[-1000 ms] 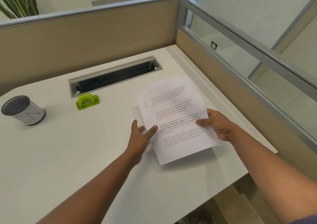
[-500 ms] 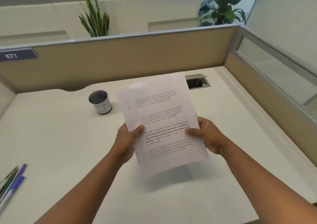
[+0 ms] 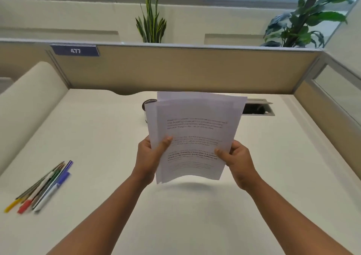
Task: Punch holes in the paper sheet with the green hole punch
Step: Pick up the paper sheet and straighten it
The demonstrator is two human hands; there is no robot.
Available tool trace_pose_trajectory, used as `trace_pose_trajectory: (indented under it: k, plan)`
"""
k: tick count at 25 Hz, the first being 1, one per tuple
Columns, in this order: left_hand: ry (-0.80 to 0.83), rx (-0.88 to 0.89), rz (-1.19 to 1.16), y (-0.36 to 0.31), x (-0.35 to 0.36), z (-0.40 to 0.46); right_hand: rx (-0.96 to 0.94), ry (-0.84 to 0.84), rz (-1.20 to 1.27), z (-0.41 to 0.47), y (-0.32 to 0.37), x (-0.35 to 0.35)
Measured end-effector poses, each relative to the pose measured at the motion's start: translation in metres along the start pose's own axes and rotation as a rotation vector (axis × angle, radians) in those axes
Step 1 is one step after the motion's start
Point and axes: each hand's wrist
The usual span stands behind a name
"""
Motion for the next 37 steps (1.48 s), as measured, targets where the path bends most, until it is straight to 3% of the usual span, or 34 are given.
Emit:
trace_pose_trajectory:
  k: [6,10,15,26,37]
  plan:
    - [-0.151,-0.133,-0.170,0.028,0.014,-0.014,0.075,-0.033,-0.050,-0.012,-0.030,0.015]
    - [-0.178,-0.067,-0.284,0.025,0.022,-0.007,0.034,-0.033,-0.068,-0.010,-0.024,0.020]
    - [-0.262,-0.079,-0.156,0.031,0.018,-0.002,0.040,0.013,-0.072,-0.013,-0.023,0.022]
    - [-0.221,-0.060,-0.153,0.037,0.013,0.002,0.081,0.053,-0.275,-0.015,-0.034,0.027]
    - [-0.156,-0.076,-0.180,0.046,0.009,0.004,0.119,-0.044,-0.295,-0.013,-0.053,0.028]
Point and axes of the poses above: each hand's wrist, its own z-axis towards the middle knuckle, its own x-axis out of the palm, y = z × x, and after that the axes turned 10 degrees about y, right-handed
